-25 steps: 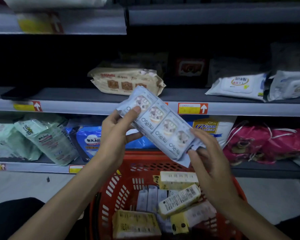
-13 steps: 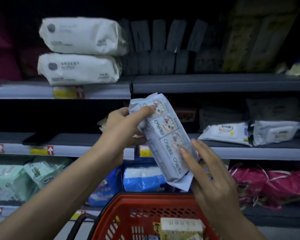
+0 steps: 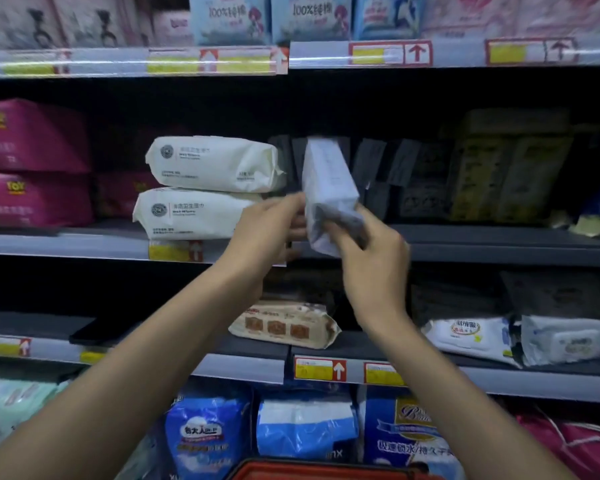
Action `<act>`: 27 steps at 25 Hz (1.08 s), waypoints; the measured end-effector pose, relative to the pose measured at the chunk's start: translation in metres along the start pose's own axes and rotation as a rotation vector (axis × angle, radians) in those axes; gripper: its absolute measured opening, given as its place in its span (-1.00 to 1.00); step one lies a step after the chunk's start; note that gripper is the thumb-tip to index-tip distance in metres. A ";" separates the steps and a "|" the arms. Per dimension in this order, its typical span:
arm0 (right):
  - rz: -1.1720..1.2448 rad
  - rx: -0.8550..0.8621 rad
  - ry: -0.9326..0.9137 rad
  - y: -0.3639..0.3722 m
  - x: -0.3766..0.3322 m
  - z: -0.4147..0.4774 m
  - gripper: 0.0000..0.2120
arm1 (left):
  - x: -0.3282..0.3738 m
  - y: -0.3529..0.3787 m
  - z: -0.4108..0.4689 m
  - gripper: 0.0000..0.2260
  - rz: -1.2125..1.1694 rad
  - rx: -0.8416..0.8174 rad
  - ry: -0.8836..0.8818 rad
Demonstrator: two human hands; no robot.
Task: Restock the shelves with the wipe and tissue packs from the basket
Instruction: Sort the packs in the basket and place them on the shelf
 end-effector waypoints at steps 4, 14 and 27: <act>-0.266 -0.150 0.163 0.036 0.014 0.038 -0.74 | -0.036 -0.022 -0.011 -0.81 0.092 0.005 -0.174; -0.181 -0.223 0.206 0.009 0.008 0.016 -0.51 | -0.052 -0.033 -0.030 -0.80 0.114 -0.036 -0.125; -0.542 -0.653 0.368 -0.081 0.122 -0.140 -0.29 | -0.170 -0.029 -0.138 -0.31 0.471 -0.602 -0.144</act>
Point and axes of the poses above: each hand's wrist, its own z-axis towards the middle knuckle, its own y-axis out of the palm, x = y × z, the point moved 4 cm from there along z, towards the middle knuckle, and after that the axes turned 11 degrees about y, right-handed, at the moved point
